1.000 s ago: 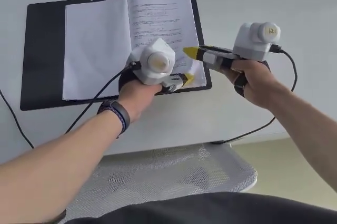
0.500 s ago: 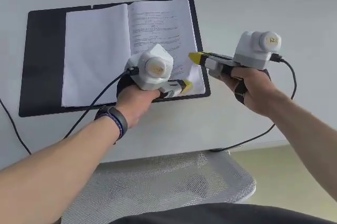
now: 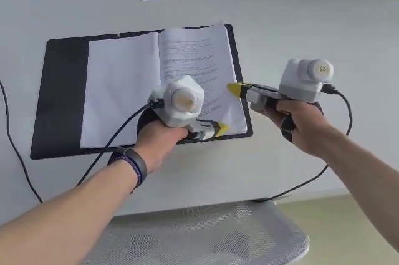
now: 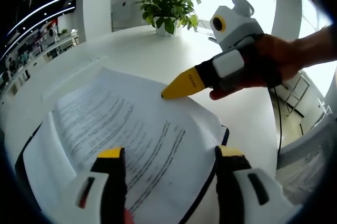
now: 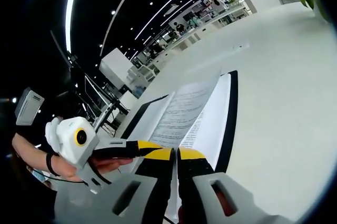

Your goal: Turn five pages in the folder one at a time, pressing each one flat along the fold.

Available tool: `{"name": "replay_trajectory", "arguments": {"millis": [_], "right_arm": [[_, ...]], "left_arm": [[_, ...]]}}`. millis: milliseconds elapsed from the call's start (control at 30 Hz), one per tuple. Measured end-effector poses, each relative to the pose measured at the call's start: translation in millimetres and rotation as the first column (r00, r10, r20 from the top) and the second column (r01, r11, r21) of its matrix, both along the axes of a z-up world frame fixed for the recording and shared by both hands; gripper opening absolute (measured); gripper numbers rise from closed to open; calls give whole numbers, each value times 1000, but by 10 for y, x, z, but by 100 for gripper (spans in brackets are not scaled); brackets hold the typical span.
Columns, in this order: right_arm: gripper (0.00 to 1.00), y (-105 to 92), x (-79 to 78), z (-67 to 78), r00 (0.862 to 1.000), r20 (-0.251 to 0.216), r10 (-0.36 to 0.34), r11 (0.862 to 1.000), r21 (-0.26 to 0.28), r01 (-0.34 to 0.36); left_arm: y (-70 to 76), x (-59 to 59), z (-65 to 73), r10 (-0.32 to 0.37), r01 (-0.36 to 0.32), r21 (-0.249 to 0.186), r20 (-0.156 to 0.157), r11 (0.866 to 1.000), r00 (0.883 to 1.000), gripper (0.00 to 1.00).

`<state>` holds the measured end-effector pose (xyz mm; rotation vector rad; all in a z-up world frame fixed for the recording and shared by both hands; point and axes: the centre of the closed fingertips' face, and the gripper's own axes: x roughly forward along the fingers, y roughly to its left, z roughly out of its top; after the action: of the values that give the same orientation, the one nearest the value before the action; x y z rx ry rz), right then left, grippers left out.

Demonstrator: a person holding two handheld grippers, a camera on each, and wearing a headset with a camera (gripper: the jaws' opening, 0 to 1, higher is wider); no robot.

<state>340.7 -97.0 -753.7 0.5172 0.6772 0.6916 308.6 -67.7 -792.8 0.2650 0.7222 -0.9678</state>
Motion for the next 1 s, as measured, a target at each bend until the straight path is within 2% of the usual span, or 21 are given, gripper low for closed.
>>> {"name": "replay_trajectory", "arguments": {"millis": [100, 300, 367, 533, 733, 833, 1000], "right_arm": [[1, -6, 9, 33, 1000, 6, -10, 1000, 6, 10], [1, -2, 9, 101, 1000, 12, -14, 1000, 4, 14], [1, 12, 5, 132, 1000, 18, -9, 1000, -3, 9], [1, 65, 7, 195, 1000, 27, 1, 1000, -10, 0], [0, 143, 27, 326, 999, 43, 4, 1000, 3, -4], [0, 199, 46, 399, 998, 54, 11, 1000, 6, -11], [0, 316, 72, 533, 997, 76, 24, 1000, 14, -25]], "left_arm": [[22, 30, 37, 10, -10, -12, 6, 1000, 1000, 71], [75, 31, 209, 25, -24, -41, 20, 999, 999, 75], [121, 35, 202, 36, -35, -51, 20, 998, 999, 75], [205, 24, 360, 52, -49, -88, 36, 995, 998, 76], [399, 52, 472, 83, -79, -113, 37, 991, 996, 76], [530, 81, 540, 111, -104, -137, 42, 985, 993, 77], [758, 111, 640, 144, -134, -152, 57, 979, 988, 76]]}}
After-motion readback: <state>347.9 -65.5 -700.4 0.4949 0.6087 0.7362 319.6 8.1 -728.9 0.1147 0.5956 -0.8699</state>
